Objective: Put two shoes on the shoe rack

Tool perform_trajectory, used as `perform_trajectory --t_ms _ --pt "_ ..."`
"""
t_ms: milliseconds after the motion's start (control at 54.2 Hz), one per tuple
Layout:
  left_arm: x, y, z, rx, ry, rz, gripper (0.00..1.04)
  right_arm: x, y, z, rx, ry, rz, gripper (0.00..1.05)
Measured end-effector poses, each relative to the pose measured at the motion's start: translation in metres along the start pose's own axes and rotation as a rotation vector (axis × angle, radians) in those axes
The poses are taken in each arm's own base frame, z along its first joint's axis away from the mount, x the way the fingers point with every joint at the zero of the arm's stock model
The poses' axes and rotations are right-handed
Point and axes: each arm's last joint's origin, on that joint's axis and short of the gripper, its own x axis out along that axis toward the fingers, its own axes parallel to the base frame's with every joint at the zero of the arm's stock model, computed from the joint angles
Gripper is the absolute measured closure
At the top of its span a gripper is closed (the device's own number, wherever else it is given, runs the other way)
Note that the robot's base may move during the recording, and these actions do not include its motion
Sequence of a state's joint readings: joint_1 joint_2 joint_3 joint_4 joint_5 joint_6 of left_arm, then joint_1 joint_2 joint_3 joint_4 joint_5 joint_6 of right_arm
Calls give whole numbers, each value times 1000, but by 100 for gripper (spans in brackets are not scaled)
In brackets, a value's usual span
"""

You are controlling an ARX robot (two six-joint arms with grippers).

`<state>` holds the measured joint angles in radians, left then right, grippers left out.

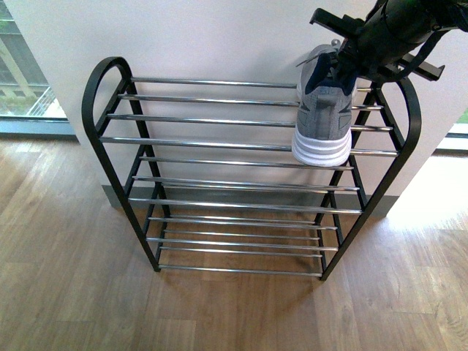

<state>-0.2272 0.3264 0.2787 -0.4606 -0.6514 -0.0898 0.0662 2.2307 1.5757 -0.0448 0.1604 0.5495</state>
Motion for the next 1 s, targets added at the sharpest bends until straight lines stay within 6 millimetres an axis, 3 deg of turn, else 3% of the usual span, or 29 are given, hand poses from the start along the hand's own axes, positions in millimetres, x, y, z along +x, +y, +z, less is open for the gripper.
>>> perform_trajectory --t_ms 369,997 --pt "0 0 0 0 0 0 103 7 -24 14 -76 -11 -73 103" --pt "0 0 0 0 0 0 103 13 -39 14 -199 42 -108 103"
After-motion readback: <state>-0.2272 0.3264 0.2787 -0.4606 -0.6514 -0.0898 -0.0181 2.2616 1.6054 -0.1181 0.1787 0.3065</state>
